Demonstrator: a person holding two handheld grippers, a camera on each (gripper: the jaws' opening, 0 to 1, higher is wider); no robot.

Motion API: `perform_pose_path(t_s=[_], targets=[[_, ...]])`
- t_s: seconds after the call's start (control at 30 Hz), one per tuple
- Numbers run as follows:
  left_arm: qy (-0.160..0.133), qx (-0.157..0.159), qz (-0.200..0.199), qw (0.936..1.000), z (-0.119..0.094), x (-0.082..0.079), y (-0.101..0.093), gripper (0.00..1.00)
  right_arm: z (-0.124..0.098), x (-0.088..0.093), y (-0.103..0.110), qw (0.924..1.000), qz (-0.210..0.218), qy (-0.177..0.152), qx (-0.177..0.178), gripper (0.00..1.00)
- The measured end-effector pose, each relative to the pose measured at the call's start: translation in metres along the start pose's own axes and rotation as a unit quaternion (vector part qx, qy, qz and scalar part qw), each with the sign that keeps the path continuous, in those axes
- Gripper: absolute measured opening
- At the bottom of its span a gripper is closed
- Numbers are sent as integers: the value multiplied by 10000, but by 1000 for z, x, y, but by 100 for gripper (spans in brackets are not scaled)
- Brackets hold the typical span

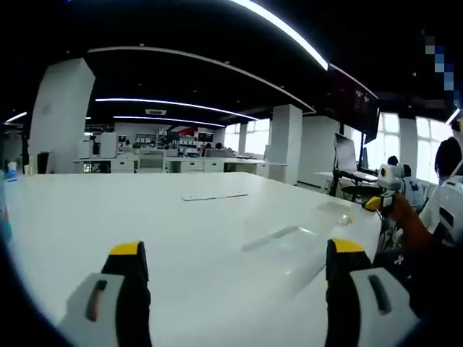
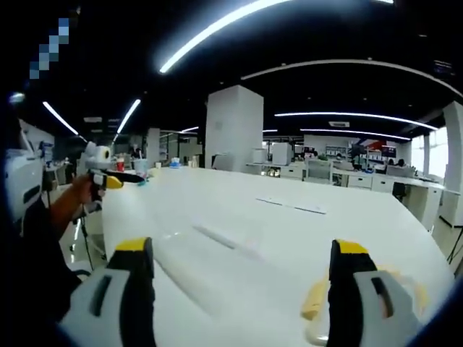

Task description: Snap each plastic latch of the storage box into its locked position after aligning the lid with the box until every specified latch is closed and the lid sits flush.

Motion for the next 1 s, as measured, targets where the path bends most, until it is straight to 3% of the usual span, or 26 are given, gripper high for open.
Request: perform_pose_path(t_s=[0.17, 0.63, 1.0], targets=[[52, -24, 23, 10000, 6, -5, -3, 99, -2, -8, -3, 9999, 89, -101, -31, 100], [69, 211, 4, 9998, 29, -8, -17, 100, -13, 8, -30, 9996, 190, 80, 199, 99], [115, 446, 116, 9989, 51, -13, -37, 100, -21, 10, -43, 9993, 180, 76, 308, 98]])
Point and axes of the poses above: the point that each gripper's makers call its tool centre point, and the gripper's own axes: z roughly forward along the fingers, y roughly to its left, x roughly out of its underside, the point moved 6 cm from there along -z, roughly backward along the fingers, and after that the axes turned 8 degrees about x, right-handed, at the moved point
